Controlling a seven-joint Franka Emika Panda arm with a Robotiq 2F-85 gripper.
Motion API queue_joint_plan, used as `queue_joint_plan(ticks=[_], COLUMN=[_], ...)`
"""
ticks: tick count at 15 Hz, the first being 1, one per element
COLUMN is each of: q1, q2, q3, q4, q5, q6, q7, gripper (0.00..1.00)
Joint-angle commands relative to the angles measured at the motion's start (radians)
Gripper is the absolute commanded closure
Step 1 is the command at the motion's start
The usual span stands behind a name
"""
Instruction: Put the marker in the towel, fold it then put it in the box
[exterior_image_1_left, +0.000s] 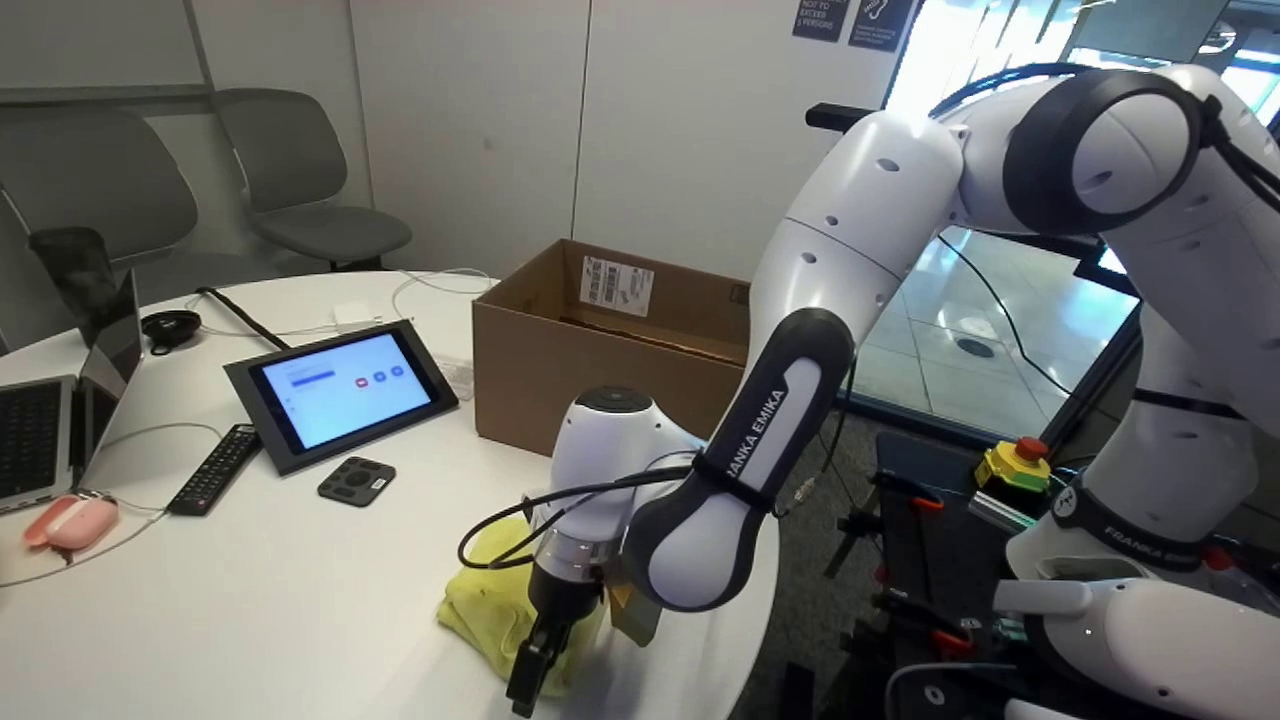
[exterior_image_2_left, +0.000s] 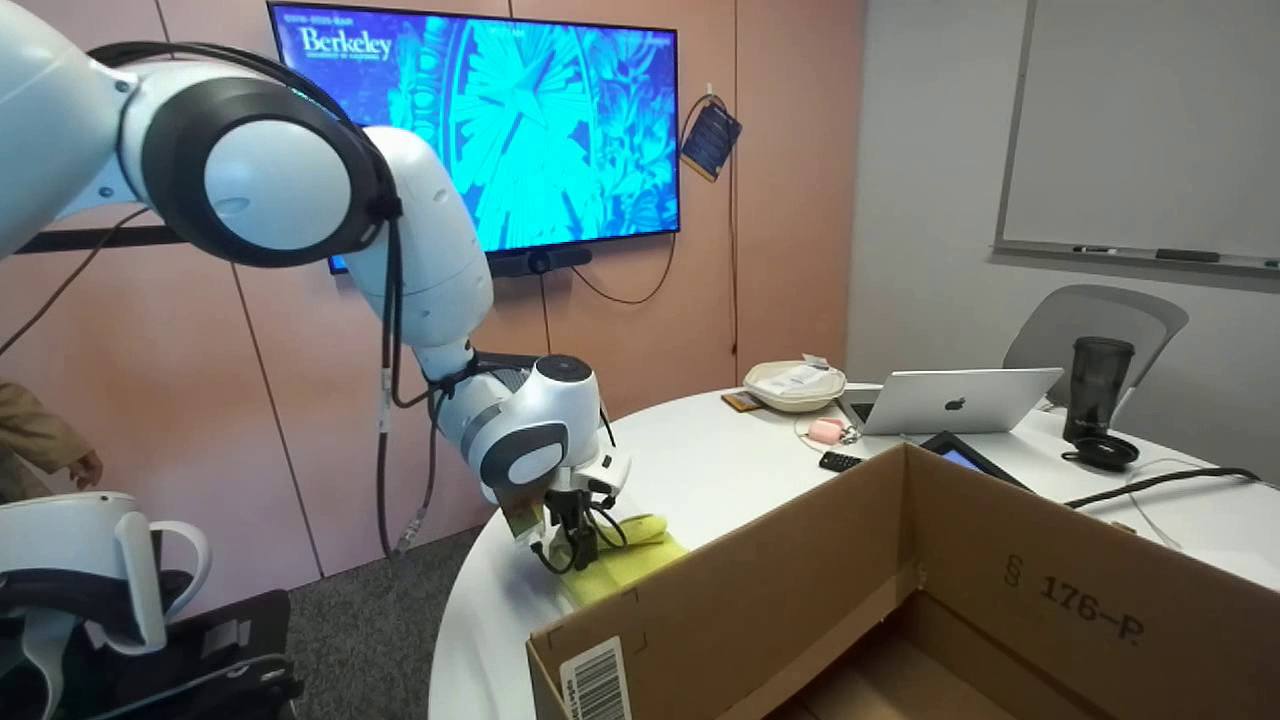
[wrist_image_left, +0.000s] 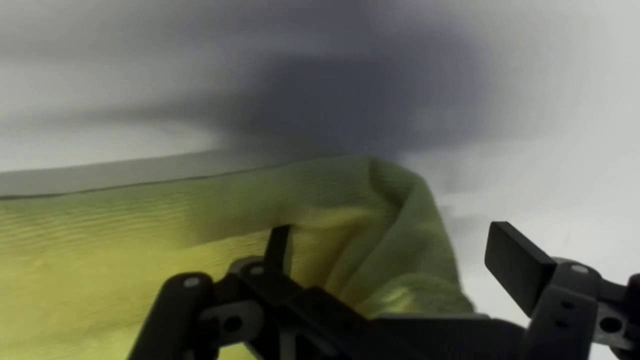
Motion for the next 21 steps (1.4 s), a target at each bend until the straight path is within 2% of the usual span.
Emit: queue_joint_plan(ticks=[1,5,14,17,21], q1=[-0.052,-0.047,0.016,0.035,0.105], q2=[-0.003,-0.029,-0.139,-0.196,-0.241], q3=[0.071,0.027,-0.204,-0.264,-0.357], q4=[-0.022,-0.047,-0.167,-0.222,-0.279], q5=[0.036,0.037,0.032,0.031,0.028], q6=[0.039,0.076,0.185,0.183,0.156], q7=[-0.079,-0.056,0.031,0.055,0.112], gripper=[0.00,0.00,0.00,0.00,0.00])
